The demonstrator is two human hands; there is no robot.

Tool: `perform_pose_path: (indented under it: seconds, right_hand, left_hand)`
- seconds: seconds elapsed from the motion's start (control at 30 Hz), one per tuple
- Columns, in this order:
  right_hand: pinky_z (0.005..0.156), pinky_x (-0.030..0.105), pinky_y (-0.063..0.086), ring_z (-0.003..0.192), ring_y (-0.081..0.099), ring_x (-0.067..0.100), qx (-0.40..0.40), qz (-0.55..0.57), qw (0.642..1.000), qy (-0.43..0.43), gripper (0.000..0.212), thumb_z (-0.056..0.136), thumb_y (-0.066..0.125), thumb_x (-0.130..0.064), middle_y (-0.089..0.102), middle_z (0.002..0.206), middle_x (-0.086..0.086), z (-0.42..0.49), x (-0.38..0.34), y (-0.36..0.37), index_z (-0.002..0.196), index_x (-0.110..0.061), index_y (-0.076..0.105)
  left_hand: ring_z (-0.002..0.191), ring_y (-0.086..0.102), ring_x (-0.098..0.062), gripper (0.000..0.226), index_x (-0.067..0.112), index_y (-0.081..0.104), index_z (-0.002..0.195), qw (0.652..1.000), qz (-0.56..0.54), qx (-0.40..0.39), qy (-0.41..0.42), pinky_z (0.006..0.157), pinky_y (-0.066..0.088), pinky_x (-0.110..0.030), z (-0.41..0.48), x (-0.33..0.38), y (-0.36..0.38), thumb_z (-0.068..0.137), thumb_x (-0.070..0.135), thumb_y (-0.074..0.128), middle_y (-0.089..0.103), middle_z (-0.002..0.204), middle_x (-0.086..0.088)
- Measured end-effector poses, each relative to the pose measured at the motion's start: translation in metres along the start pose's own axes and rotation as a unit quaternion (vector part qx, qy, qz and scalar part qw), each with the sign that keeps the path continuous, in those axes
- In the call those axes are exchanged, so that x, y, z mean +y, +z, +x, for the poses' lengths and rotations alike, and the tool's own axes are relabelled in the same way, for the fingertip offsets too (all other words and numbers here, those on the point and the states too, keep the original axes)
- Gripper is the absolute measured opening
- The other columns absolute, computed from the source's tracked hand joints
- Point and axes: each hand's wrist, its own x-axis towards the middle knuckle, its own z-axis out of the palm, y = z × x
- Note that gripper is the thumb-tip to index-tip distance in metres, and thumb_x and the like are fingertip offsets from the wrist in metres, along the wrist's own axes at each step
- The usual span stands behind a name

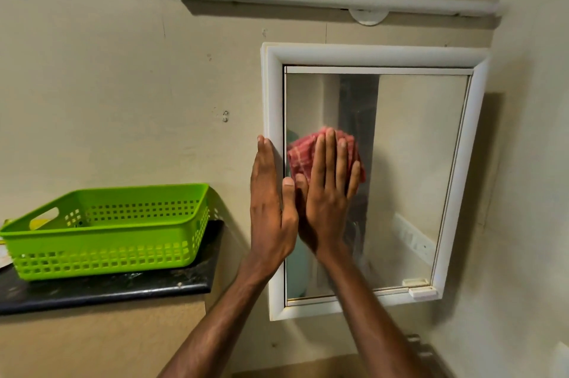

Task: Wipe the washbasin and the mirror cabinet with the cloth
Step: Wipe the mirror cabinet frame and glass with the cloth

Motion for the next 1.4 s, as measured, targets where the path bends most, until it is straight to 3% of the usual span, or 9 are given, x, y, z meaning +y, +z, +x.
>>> perform_pose_path:
  seconds: [0.1, 0.2, 0.4, 0.5, 0.63, 0.83, 1.0, 1.23, 1.4]
  right_hand:
    - [0.129, 0.057, 0.016, 0.161, 0.012, 0.032, -0.007, -0.01, 0.998, 0.063, 0.077, 0.107, 0.037, -0.053, 0.013, 0.173, 0.012, -0.051, 0.002, 0.005, 0.166, -0.012, 0.009]
    - [0.126, 0.062, 0.021, 0.161, 0.015, 0.034, -0.006, 0.014, 0.989, 0.149, 0.07, 0.11, 0.019, -0.051, 0.014, 0.173, 0.013, -0.094, 0.007, 0.01, 0.166, -0.01, 0.011]
    - [0.125, 0.068, 0.014, 0.162, 0.005, 0.033, -0.027, 0.077, 0.95, 0.302, 0.076, 0.102, 0.035, -0.039, 0.008, 0.175, 0.011, -0.179, 0.019, 0.019, 0.166, -0.006, 0.01]
    - [0.125, 0.066, 0.016, 0.162, 0.006, 0.033, -0.038, 0.031, 0.941, 0.335, 0.082, 0.098, 0.04, -0.04, 0.009, 0.175, 0.012, -0.192, 0.019, 0.023, 0.166, -0.006, 0.009]
    - [0.127, 0.062, 0.014, 0.161, 0.01, 0.035, 0.018, 0.051, 0.93, 0.363, 0.077, 0.105, 0.031, -0.05, 0.014, 0.174, 0.015, -0.174, 0.012, 0.025, 0.164, -0.003, 0.016]
    - [0.126, 0.058, 0.021, 0.161, 0.012, 0.032, 0.074, -0.019, 0.937, 0.342, 0.084, 0.101, 0.06, -0.042, 0.016, 0.174, 0.011, -0.092, 0.033, 0.032, 0.165, -0.009, 0.018]
    - [0.126, 0.058, 0.024, 0.156, 0.028, 0.038, 0.164, -0.008, 0.951, 0.262, 0.067, 0.105, 0.034, -0.041, 0.033, 0.167, 0.018, 0.017, 0.027, 0.025, 0.159, -0.002, 0.034]
    - [0.129, 0.056, 0.011, 0.16, 0.019, 0.033, 0.197, 0.025, 0.964, 0.179, 0.067, 0.105, 0.031, -0.04, 0.025, 0.171, 0.015, 0.144, -0.005, -0.004, 0.162, -0.005, 0.028]
    - [0.131, 0.052, 0.011, 0.161, 0.018, 0.029, 0.186, 0.011, 0.972, 0.145, 0.065, 0.107, 0.037, -0.038, 0.024, 0.171, 0.013, 0.133, 0.004, -0.005, 0.163, -0.005, 0.027]
  left_hand:
    - [0.159, 0.001, -0.011, 0.066, 0.012, 0.003, 0.163, 1.0, 0.01, -0.005, 0.01, 0.131, 0.009, -0.04, -0.004, -0.001, 0.002, 0.107, 0.017, 0.037, -0.002, 0.172, 0.004]
    - [0.159, -0.001, -0.013, 0.066, 0.011, 0.002, 0.163, 1.0, 0.01, -0.011, 0.013, 0.13, 0.009, -0.044, -0.007, -0.002, 0.004, 0.107, 0.015, 0.038, -0.005, 0.172, 0.002]
    - [0.16, -0.003, -0.018, 0.072, 0.006, 0.003, 0.162, 1.0, 0.006, 0.001, 0.019, 0.13, 0.009, -0.043, -0.009, -0.001, 0.009, 0.104, 0.0, 0.045, -0.006, 0.172, -0.004]
    - [0.16, -0.004, -0.021, 0.074, 0.001, 0.003, 0.161, 1.0, 0.01, 0.002, 0.027, 0.13, 0.008, -0.044, -0.008, -0.003, 0.011, 0.102, -0.003, 0.047, -0.006, 0.172, -0.007]
    - [0.159, -0.006, -0.023, 0.078, -0.002, 0.002, 0.16, 0.999, 0.039, 0.0, 0.037, 0.131, 0.006, -0.044, -0.006, -0.005, 0.012, 0.099, -0.001, 0.051, -0.008, 0.171, -0.011]
    - [0.16, -0.005, -0.024, 0.079, -0.004, 0.007, 0.16, 0.997, 0.034, 0.002, 0.07, 0.129, 0.009, -0.052, 0.016, 0.004, 0.008, 0.096, 0.0, 0.054, -0.004, 0.171, -0.016]
    - [0.159, -0.008, -0.023, 0.083, -0.001, 0.004, 0.161, 0.996, 0.021, -0.001, 0.088, 0.129, 0.0, -0.052, 0.04, 0.016, 0.012, 0.093, 0.007, 0.052, -0.006, 0.171, -0.013]
    - [0.16, -0.004, -0.023, 0.077, 0.0, 0.007, 0.161, 0.993, 0.004, 0.028, 0.118, 0.13, -0.001, -0.047, 0.074, 0.027, 0.015, 0.098, 0.01, 0.05, -0.002, 0.171, -0.014]
    - [0.16, 0.002, -0.027, 0.07, -0.002, 0.012, 0.16, 0.99, 0.037, 0.035, 0.135, 0.129, 0.002, -0.05, 0.082, 0.024, 0.017, 0.101, 0.009, 0.049, 0.005, 0.17, -0.017]
